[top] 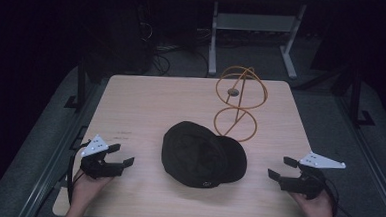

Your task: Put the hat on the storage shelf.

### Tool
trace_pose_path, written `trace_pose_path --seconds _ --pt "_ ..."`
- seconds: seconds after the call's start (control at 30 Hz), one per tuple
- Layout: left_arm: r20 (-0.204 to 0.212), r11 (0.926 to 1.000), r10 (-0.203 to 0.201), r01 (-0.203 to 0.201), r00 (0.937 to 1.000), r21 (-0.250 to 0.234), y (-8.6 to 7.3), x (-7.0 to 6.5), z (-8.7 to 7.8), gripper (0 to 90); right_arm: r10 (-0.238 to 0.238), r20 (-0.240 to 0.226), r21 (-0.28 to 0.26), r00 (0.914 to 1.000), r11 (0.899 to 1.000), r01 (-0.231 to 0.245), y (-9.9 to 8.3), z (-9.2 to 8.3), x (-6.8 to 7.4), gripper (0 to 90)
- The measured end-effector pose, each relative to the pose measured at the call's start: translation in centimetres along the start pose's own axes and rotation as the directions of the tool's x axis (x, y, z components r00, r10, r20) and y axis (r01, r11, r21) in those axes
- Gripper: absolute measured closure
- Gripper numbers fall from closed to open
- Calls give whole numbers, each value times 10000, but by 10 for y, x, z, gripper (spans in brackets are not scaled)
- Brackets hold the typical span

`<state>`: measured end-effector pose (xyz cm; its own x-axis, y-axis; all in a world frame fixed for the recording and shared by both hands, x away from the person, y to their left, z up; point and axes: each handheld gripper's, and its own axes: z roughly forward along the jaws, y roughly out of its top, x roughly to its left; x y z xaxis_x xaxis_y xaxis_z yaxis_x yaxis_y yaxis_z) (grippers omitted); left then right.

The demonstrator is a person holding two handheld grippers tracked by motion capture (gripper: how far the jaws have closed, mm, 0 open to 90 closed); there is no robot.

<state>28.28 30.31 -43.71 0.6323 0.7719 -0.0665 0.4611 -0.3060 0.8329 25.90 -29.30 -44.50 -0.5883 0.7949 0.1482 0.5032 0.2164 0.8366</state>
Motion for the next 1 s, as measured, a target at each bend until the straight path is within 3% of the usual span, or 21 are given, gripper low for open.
trace_pose_path --seconds 0.23,0.47,0.53,0.73,1.0 --pt "93 10000 82 -82 9999 23 0 1 -1 217 -91 -66 -12 9999 10000 91 3 0 6 185" --pt "88 9999 -58 59 9999 -125 -2 2 -3 215 -443 -567 -152 9974 9989 435 16 1 24 183" --pt "62 9997 -137 139 9999 -198 -2 2 -3 215 -750 -901 -153 9931 9971 739 23 2 33 183" --pt "82 9999 -107 108 9999 -106 -1 2 -1 214 -978 -1470 -131 9843 9952 969 38 9 48 187" --pt "123 10000 -36 37 9999 -65 -1 1 0 214 -1287 -1885 -181 9736 9917 1276 57 19 73 215"
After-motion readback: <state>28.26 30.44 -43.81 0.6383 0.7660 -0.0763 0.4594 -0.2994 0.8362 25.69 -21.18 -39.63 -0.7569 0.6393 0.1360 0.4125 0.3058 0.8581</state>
